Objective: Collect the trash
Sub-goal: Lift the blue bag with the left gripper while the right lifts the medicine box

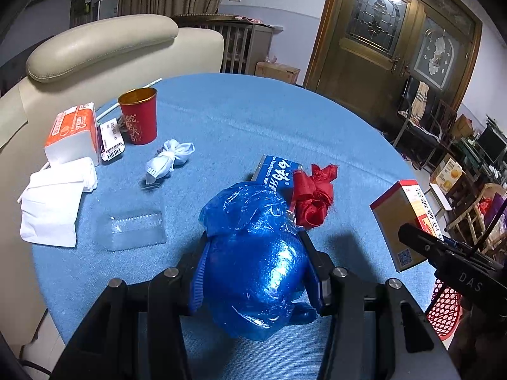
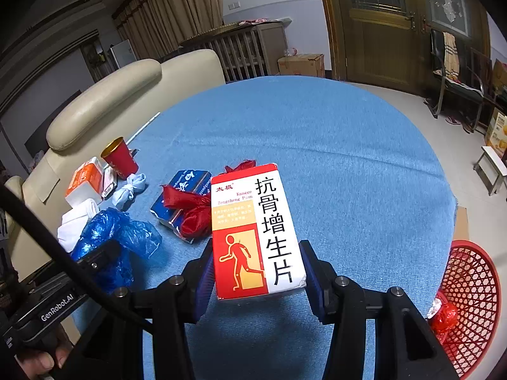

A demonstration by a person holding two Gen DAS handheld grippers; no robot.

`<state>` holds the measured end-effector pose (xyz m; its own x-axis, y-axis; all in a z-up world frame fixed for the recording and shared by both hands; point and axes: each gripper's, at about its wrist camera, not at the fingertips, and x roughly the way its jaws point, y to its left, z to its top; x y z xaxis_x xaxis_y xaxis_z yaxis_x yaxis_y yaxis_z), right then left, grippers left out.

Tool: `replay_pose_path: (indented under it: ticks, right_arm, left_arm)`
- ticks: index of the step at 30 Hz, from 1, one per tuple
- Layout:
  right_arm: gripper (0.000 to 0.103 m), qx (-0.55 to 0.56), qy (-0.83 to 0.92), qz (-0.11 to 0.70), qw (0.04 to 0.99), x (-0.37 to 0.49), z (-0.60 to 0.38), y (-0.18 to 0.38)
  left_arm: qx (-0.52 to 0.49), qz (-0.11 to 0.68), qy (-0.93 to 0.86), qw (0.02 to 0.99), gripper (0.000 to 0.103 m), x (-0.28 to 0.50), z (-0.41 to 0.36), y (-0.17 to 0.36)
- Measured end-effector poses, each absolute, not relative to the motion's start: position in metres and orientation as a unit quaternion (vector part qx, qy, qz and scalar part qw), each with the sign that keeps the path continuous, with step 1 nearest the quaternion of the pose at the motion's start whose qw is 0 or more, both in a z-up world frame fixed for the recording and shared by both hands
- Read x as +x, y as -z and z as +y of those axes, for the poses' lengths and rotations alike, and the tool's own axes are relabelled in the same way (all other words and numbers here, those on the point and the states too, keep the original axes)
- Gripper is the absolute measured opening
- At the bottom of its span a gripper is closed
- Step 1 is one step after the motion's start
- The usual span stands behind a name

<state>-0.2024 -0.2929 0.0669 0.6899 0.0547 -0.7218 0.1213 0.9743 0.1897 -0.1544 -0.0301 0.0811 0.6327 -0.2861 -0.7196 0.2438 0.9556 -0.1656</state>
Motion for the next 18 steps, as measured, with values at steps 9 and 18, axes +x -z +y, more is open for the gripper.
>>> replay_pose_path:
  ticks: [9, 18]
  right_arm:
    - [0.053, 0.12, 0.02, 0.386, 0.914, -0.208, -0.3, -0.072]
    - [0.053, 0.129, 0.021, 0.384, 0.914, -0.211, -0.305, -0.073]
  left_arm:
    - [-0.021, 0.398, 0.151, 0.905, 0.053, -0.158, -0.035, -0.086]
    - [-0.019, 0.395, 0.152, 0.906, 0.053, -0.159, -0.037, -0.087]
